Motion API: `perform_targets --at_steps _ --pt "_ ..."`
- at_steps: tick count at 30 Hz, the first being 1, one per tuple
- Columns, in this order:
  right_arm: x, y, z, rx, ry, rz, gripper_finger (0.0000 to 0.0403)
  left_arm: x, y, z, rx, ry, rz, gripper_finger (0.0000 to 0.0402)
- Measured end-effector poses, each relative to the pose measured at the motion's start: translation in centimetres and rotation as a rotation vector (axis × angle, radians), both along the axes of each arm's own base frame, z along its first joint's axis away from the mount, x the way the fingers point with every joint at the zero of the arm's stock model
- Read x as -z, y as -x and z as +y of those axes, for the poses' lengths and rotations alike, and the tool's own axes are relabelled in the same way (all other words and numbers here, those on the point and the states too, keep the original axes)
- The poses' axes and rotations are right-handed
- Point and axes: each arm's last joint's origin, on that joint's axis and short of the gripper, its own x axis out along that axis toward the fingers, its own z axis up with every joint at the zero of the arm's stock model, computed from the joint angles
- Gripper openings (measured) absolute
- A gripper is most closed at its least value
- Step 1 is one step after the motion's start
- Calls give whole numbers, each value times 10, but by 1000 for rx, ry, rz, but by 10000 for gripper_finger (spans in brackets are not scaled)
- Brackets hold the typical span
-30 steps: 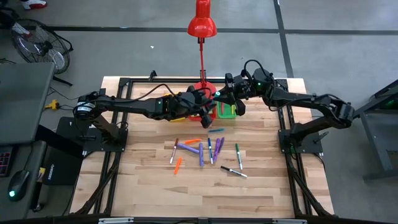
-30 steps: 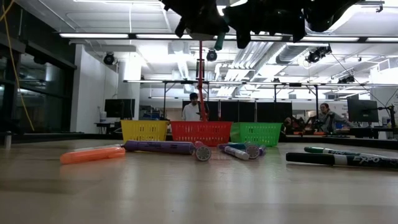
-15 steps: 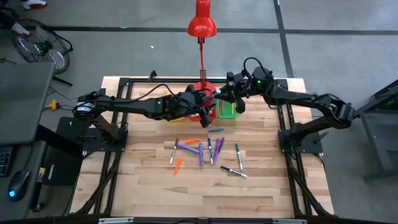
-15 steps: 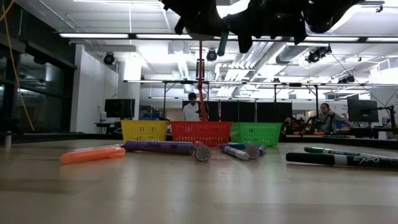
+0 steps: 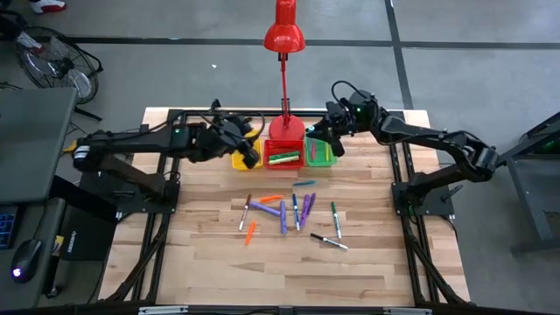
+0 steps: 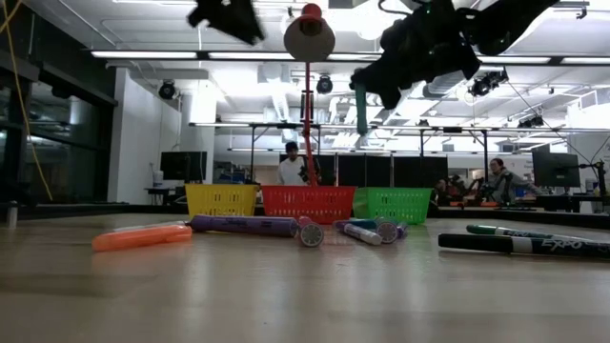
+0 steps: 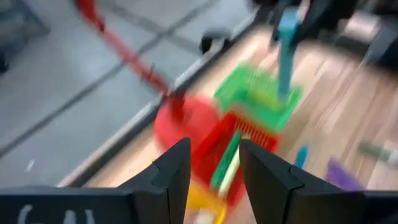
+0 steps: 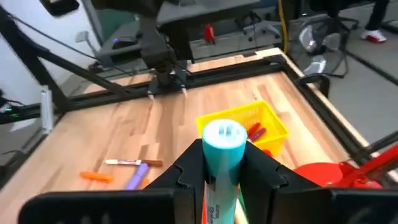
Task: Pick & Place Markers
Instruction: Put the blue highlighter pen into the red bin
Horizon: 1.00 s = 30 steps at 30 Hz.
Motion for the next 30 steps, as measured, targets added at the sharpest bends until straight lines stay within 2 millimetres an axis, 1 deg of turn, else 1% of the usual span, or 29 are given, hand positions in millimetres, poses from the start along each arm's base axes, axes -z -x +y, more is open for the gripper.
perform_targets --at_steps 1,3,6,8,9,11,15,17,19,21,23,27,28,30 --pt "0 -1 1 4 13 2 64 1 5 0 -9 12 26 133" --pt "0 -4 5 1 49 5 64 1 8 -1 -23 29 28 133" --pt "1 -9 12 3 106 15 64 5 17 -1 -34 43 80 133" --pt "5 -15 16 6 128 26 64 5 18 -1 -38 41 64 133" --pt "9 -19 16 4 121 42 64 9 18 -1 -41 44 75 133" --pt "14 -31 15 -7 95 66 64 17 19 -1 -49 55 102 133" --pt "17 -60 8 -16 37 86 64 24 22 -1 -66 75 98 133" --pt "16 -73 3 45 -36 93 64 27 25 -2 -70 84 104 133" --pt "18 -82 -3 126 -136 101 64 27 25 -2 -78 91 89 133" --pt "20 -86 -7 199 -234 106 64 29 26 -2 -84 98 102 133" --pt "21 -87 -9 267 -316 99 64 27 29 -2 -82 98 96 133" --pt "33 -82 -8 380 -451 117 64 25 33 -2 -64 76 108 133" --pt "36 -81 -8 405 -468 122 64 24 34 -2 -55 67 117 133" --pt "40 -80 -7 437 -432 121 64 21 35 -2 -41 50 112 133"
